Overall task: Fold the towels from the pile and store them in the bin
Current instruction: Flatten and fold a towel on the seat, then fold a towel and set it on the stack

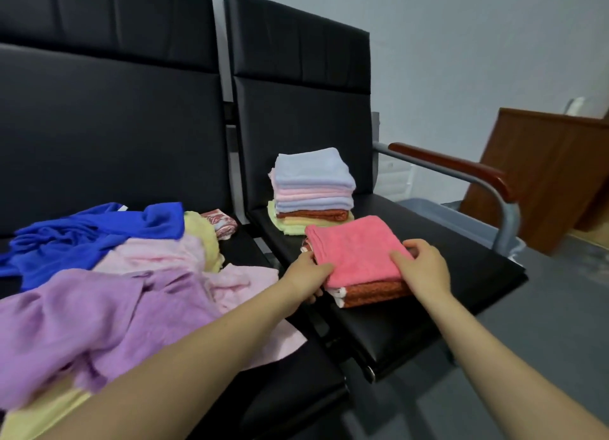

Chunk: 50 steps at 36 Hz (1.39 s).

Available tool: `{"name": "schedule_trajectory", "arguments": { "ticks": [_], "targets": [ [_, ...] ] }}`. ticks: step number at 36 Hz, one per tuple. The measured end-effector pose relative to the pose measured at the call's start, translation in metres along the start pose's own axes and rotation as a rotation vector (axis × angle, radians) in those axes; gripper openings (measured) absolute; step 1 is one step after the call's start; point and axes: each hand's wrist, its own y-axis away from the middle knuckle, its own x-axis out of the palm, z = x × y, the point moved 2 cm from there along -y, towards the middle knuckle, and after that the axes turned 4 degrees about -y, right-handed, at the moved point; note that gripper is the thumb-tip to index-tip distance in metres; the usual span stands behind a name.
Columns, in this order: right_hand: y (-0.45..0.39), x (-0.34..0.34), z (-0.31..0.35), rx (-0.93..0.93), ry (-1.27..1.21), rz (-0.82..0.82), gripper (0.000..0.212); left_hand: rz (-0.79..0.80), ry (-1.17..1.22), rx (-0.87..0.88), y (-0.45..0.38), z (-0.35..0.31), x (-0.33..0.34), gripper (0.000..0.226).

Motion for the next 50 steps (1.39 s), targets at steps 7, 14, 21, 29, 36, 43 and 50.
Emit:
{"name": "schedule_trajectory", "arguments": {
  "ticks": [7,14,21,29,36,43,50],
  "targets": [
    [0.023,0.007,0.047,-0.209,-0.100,-0.040,0.027,-0.115,-0.017,0.083,0.026,-0.014,-0.045,0.042],
    [0.064,0.036,0.120,-0.243,-0.450,0.235,0.012,-0.300,-0.208,0.205,0.078,-0.025,-0.135,0.034],
    [0.113,0.085,0.188,-0.398,-0.482,0.534,0.009,-0.467,-0.380,0.179,0.135,0.003,-0.226,0.023],
    [0.154,0.140,0.231,-0.458,-0.370,0.793,0.016,-0.512,-0.450,-0.016,0.180,0.079,-0.277,0.006],
    [0.171,0.161,0.243,-0.809,0.089,0.824,0.028,-0.467,-0.564,0.013,0.205,0.085,-0.285,0.012],
    [0.176,0.161,0.247,-0.789,-0.287,0.820,0.024,-0.354,-0.595,-0.059,0.224,0.104,-0.285,0.049],
    [0.174,0.159,0.251,-0.621,-0.580,0.765,0.021,-0.435,-0.529,-0.072,0.220,0.118,-0.300,0.070]
  ]
}}
